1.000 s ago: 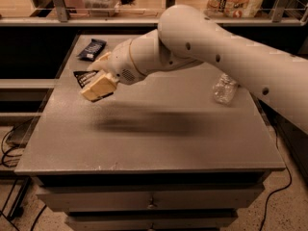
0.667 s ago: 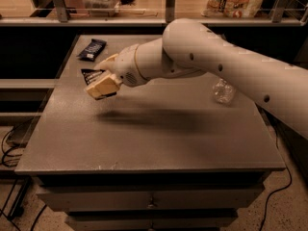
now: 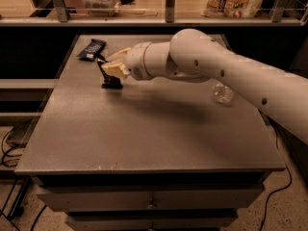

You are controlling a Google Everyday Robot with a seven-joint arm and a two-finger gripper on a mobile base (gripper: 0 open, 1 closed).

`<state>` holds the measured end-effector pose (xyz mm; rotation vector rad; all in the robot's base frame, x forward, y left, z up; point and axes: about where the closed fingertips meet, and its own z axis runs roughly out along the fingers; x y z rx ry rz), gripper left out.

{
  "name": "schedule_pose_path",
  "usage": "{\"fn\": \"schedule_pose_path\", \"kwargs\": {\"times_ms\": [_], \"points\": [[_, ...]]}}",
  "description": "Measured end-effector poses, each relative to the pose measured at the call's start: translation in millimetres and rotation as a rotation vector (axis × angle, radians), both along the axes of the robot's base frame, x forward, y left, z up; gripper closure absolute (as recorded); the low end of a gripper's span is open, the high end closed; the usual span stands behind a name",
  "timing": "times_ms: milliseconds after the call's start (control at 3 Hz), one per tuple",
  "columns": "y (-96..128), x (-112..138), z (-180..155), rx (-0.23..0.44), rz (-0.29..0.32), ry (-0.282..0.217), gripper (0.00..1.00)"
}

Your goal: Move rxbar chocolate near rxbar blueberry

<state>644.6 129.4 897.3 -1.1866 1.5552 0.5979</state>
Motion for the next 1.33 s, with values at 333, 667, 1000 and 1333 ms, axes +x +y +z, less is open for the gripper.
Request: {"fn": "schedule_pose_path", "kwargs": {"times_ms": [333,667,1000,1333], "points": [[-16,25,14,0.054,-0.061,-0.039,1.00],[-16,25,14,0.054,-0.061,-0.039,1.00],[-8,34,15,0.077,-0.094,-0.057,1.00],[12,56,22,0.126,-0.130,-0.095,1.00]]}}
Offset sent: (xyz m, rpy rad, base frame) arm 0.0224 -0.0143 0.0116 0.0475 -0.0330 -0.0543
